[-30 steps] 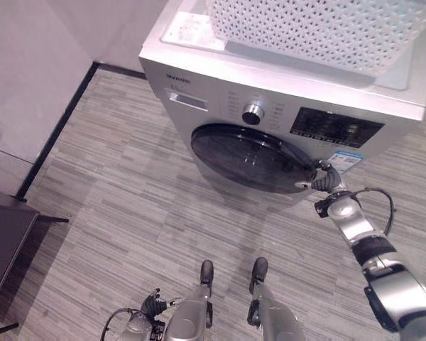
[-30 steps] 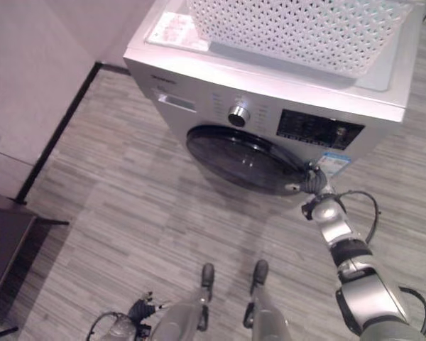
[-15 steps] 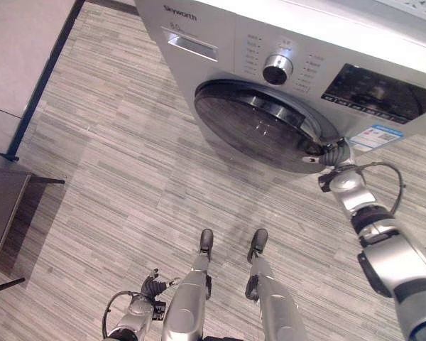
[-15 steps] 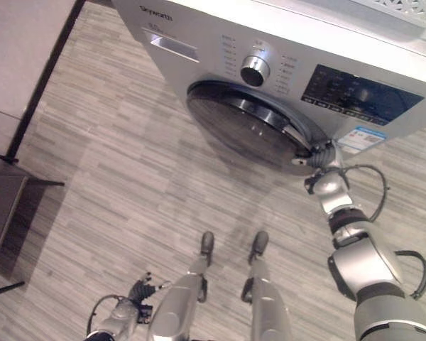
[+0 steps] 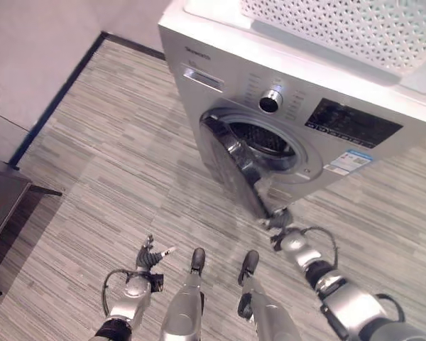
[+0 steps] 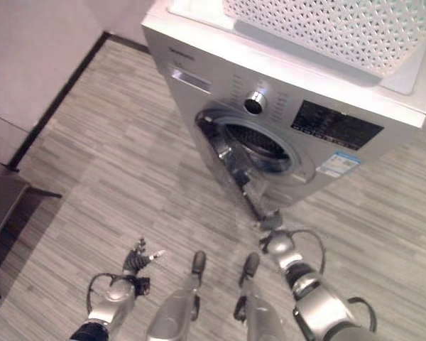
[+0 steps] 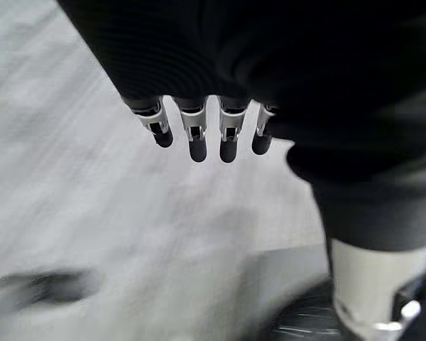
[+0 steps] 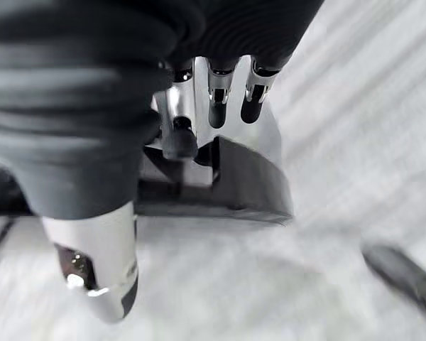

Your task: Grab the laundry basket,head to the washer,open it,put in the laundry and shut it.

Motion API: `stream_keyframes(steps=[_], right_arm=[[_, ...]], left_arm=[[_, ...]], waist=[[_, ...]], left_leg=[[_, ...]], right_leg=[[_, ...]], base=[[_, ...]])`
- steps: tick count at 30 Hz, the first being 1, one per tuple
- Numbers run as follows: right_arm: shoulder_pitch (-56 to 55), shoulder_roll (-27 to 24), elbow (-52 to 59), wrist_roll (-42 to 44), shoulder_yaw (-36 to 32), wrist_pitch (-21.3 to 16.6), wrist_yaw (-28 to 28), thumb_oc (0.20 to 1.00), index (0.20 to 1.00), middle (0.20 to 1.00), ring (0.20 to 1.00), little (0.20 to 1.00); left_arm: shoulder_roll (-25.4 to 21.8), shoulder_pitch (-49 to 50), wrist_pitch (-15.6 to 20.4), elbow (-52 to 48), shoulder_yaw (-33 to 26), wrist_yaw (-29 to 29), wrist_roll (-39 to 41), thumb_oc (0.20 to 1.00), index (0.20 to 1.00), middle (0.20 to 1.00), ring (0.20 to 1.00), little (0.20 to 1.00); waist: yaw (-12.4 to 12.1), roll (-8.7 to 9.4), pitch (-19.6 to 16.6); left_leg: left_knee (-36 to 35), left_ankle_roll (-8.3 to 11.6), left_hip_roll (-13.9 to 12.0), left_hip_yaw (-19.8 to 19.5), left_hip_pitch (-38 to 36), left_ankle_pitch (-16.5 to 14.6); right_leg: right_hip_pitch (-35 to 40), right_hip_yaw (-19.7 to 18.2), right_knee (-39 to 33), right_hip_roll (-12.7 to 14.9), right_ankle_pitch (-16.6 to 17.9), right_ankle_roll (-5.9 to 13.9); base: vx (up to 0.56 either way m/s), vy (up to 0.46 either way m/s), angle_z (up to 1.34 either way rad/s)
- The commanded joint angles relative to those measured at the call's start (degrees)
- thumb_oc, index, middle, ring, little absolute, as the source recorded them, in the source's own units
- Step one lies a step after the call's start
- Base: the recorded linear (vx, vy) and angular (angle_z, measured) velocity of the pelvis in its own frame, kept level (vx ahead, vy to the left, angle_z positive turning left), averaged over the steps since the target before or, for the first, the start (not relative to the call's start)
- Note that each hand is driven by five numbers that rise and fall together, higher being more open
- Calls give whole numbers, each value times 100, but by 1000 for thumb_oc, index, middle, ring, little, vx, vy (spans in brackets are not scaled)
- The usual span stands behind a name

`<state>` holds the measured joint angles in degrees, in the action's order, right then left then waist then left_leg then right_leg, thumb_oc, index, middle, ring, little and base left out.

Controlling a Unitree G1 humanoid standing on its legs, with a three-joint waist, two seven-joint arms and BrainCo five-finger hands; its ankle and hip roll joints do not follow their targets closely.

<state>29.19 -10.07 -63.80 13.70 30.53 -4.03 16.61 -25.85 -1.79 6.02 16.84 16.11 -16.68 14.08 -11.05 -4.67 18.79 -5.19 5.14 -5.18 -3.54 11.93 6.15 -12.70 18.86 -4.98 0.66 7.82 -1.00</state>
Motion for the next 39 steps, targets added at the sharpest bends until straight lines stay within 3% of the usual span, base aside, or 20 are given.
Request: stream_keyframes(steps=[1,3,4,5,8,12,14,16,17,19,21,23,25,27,31,32,33,34,37,39], right_arm=[[-26,999,-663,-27,117,202,-559,1000,1000,1000,1000,1000],[-240,886,-696,-152,-22,236,-639,1000,1000,1000,1000,1000],[-366,758,-749,-391,-116,279,-640,1000,1000,1000,1000,1000],[-368,762,-748,-393,-112,280,-640,1000,1000,1000,1000,1000],[-584,574,-759,-561,-323,350,-747,1000,1000,1000,1000,1000],[-868,356,-851,-885,-521,411,-947,1000,1000,1000,1000,1000],[-1044,263,-1007,-1153,-510,436,-1077,1000,1000,1000,1000,1000],[-1069,239,-1007,-1180,-513,428,-1096,1000,1000,1000,1000,1000],[-1133,253,-1057,-1242,-491,419,-1110,1000,1000,1000,1000,1000],[-1187,216,-1095,-1214,-516,411,-1129,1000,1000,1000,1000,1000],[-1237,118,-1124,-1174,-626,390,-1070,1000,1000,1000,1000,1000],[-1236,77,-1182,-1172,-657,428,-1004,1000,1000,1000,1000,1000],[-1209,58,-1248,-1129,-642,466,-935,1000,1000,1000,1000,1000],[-1180,29,-1284,-1083,-638,486,-876,1000,1000,1000,1000,1000],[-975,33,-1248,-883,-539,523,-740,1000,1000,1000,1000,1000],[-971,29,-1248,-883,-541,523,-741,1000,1000,1000,1000,1000],[-932,42,-1212,-842,-496,531,-720,1000,1000,1000,1000,1000],[-619,100,-1168,-795,-187,526,-613,1000,1000,1000,1000,1000],[-320,195,-1118,-681,77,444,-506,1000,1000,1000,1000,1000],[-218,199,-1021,-548,194,366,-443,1000,1000,1000,1000,1000]], left_arm=[[-469,-213,643,-196,-288,-251,-487,1000,1000,1000,1000,1000],[-650,-222,754,-1050,-547,-138,-487,1000,1000,1000,1000,1000],[-828,-232,931,-1998,-791,167,-223,1000,1000,1000,1000,1000],[-832,-214,917,-2021,-806,175,-217,1000,1000,1000,1000,1000],[-952,-294,1011,-2786,-872,928,719,1000,1000,1000,1000,1000],[-1633,-526,815,-3495,-337,2219,2089,1000,1000,1000,1000,1000],[-2010,-902,503,-3290,545,2902,2724,1000,1000,1000,1000,1000],[-2017,-1025,433,-3156,748,3037,2981,1000,1000,1000,1000,1000],[-1913,-1180,221,-2941,1106,3227,3370,1000,1000,1000,1000,1000],[-1402,-1461,-158,-2248,1825,3619,3912,1000,1000,1000,1000,1000],[-1152,-1826,-281,-1840,2569,3699,3737,1000,1000,1000,1000,1000],[-1059,-2098,-324,-1668,2996,3695,3620,1000,1000,1000,1000,1000],[-631,-2403,-299,-1053,3381,3597,3119,1000,1000,1000,1000,1000],[-333,-2644,-193,-629,3461,3298,2474,1000,1000,1000,1000,1000],[725,-3079,-174,1230,3356,2465,708,1000,1000,1000,1000,1000],[736,-3086,-166,1243,3357,2464,705,1000,1000,1000,1000,1000],[946,-3177,-188,1766,3290,2285,298,1000,1000,1000,1000,1000],[1521,-3982,-319,4018,3056,1438,-1665,1000,1000,1000,1000,1000],[1368,-5001,-536,5364,2863,908,-2456,1000,1000,1000,1000,1000],[858,-5620,-637,5868,2595,650,-2561,1000,1000,1000,1000,1000]], waist=[[-381,65,-86],[-381,93,-145],[-368,110,-207],[-364,112,-204],[-257,117,-282],[-42,121,-447],[151,172,-538],[184,192,-559],[267,218,-575],[431,280,-611],[592,313,-598],[686,320,-580],[798,344,-542],[848,367,-514],[920,408,-372],[923,407,-381],[945,417,-342],[1006,490,-86],[1045,626,142],[1091,738,256]], left_leg=[[19,-156,129,21,145,-211],[19,-162,118,71,70,-257],[19,-166,118,85,-13,-296],[19,-165,118,86,-20,-298],[19,-187,119,144,-139,-360],[19,-246,102,285,-282,-434],[19,-254,71,406,-414,-502],[19,-261,69,427,-417,-498],[19,-259,59,452,-460,-521],[19,-270,49,495,-473,-531],[19,-280,51,499,-462,-541],[19,-288,55,502,-438,-547],[19,-304,47,507,-437,-576],[19,-310,49,507,-406,-575],[19,-322,44,489,-310,-533],[19,-325,49,485,-289,-518],[19,-327,47,486,-261,-507],[19,-300,18,523,-80,-411],[19,-245,-45,549,94,-283],[19,-208,-89,546,213,-210]], right_leg=[[563,-224,-2,823,-751,702],[629,-190,-2,835,-757,716],[701,-190,-2,839,-778,722],[707,-191,-2,838,-779,722],[785,-215,-2,855,-781,739],[840,-306,-2,875,-757,773],[891,-403,-2,856,-766,793],[877,-425,-2,851,-759,794],[898,-463,-2,833,-774,793],[876,-530,-2,812,-773,787],[858,-568,-2,800,-770,787],[833,-576,-2,796,-764,790],[814,-607,-2,787,-767,794],[770,-621,-2,789,-758,794],[648,-630,-2,782,-734,772],[629,-627,-2,787,-724,772],[587,-639,-2,786,-712,765],[359,-696,-2,753,-620,748],[167,-748,-2,699,-517,736],[42,-748,-2,674,-455,744]], base=[[31,-4,47],[48,-13,43],[44,-19,7],[49,-14,0],[37,11,2],[72,38,-6],[100,21,-23],[52,5,-29],[65,2,-26],[62,0,-18],[32,5,-11],[7,7,-2],[6,5,-2],[-10,8,-9],[-32,4,-4],[-42,7,0],[-150,23,1],[-173,18,-2],[-127,-7,-9],[-64,-23,-19]])
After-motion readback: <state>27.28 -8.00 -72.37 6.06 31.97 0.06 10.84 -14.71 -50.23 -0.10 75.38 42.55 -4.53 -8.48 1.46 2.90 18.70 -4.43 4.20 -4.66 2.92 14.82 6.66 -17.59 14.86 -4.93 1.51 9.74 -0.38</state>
